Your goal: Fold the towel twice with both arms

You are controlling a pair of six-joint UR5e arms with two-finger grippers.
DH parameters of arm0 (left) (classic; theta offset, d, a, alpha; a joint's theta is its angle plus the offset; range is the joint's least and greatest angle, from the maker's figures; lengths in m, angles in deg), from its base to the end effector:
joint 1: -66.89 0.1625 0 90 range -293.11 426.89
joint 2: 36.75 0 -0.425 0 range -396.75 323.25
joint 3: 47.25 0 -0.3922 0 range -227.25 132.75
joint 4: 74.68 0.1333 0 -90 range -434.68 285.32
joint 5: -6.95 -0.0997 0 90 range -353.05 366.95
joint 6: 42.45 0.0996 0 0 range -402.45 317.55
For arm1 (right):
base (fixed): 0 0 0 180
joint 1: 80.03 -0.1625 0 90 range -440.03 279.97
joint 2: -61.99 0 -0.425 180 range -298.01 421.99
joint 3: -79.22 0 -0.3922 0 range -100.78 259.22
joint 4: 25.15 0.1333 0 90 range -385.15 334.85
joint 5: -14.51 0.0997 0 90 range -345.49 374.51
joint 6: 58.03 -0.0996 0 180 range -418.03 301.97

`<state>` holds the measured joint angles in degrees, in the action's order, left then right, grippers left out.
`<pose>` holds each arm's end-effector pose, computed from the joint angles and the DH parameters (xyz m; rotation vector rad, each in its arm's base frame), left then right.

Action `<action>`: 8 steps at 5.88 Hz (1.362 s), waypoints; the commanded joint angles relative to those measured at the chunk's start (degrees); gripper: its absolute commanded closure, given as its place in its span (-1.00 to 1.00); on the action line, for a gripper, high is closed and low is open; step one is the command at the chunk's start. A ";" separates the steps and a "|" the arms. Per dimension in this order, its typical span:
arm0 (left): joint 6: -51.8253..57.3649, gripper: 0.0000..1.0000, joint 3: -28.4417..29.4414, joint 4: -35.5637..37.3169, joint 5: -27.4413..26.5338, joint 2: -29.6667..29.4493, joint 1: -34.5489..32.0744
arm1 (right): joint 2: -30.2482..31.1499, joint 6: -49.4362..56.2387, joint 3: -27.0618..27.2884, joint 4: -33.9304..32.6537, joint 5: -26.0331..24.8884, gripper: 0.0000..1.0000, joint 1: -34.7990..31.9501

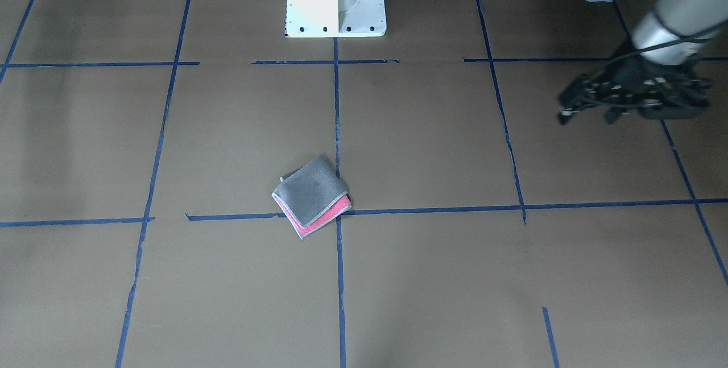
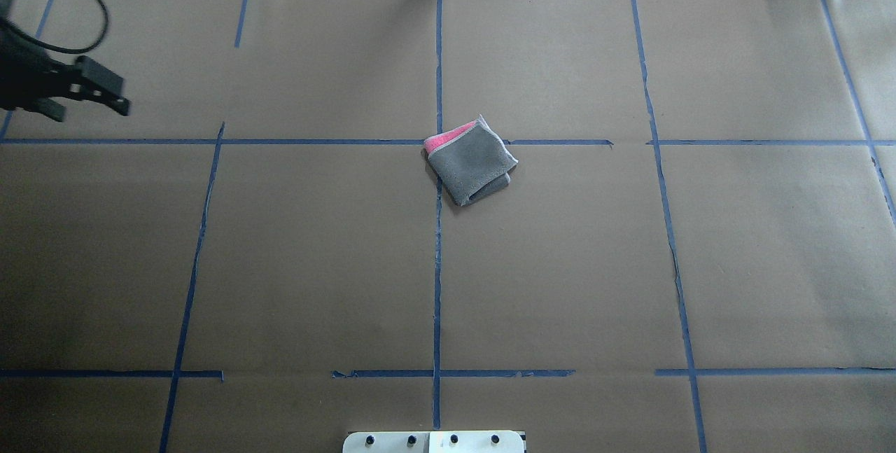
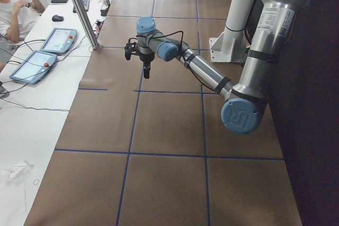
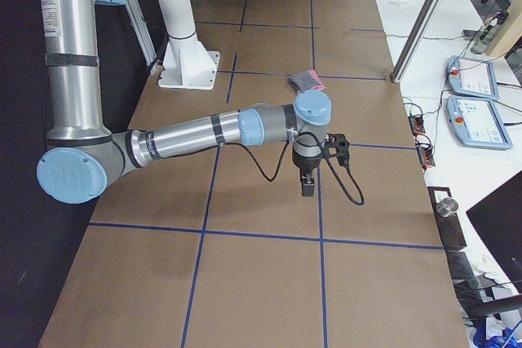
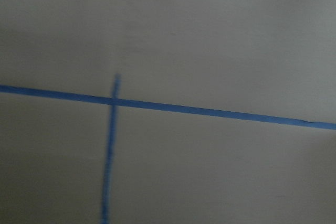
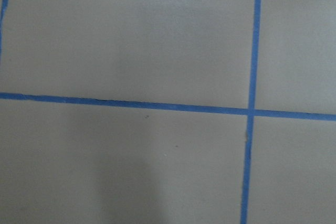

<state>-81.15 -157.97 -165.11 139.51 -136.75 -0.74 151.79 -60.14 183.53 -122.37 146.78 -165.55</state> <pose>0.1424 -0.5191 0.3919 0.0783 0.8855 -0.0641 0.0279 -0.4931 0.5497 0.0789 -0.7427 -0.0864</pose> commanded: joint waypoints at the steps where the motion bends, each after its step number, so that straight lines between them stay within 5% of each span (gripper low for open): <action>1: 25.12 -1.00 6.09 5.75 3.05 5.41 -13.25 | 6.13 6.41 0.02 -2.01 3.84 -1.00 -3.67; 3: 46.35 -1.00 14.17 7.11 2.79 10.68 -20.33 | 5.32 5.19 -1.82 -1.92 8.62 -1.00 -4.30; 8: 46.52 -1.00 20.89 6.50 2.79 11.66 -22.28 | 6.00 5.63 -4.73 -1.83 8.36 -1.00 -6.66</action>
<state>-34.60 -137.40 -158.57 142.39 -125.07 -22.99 157.67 -54.59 178.88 -124.27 155.20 -171.15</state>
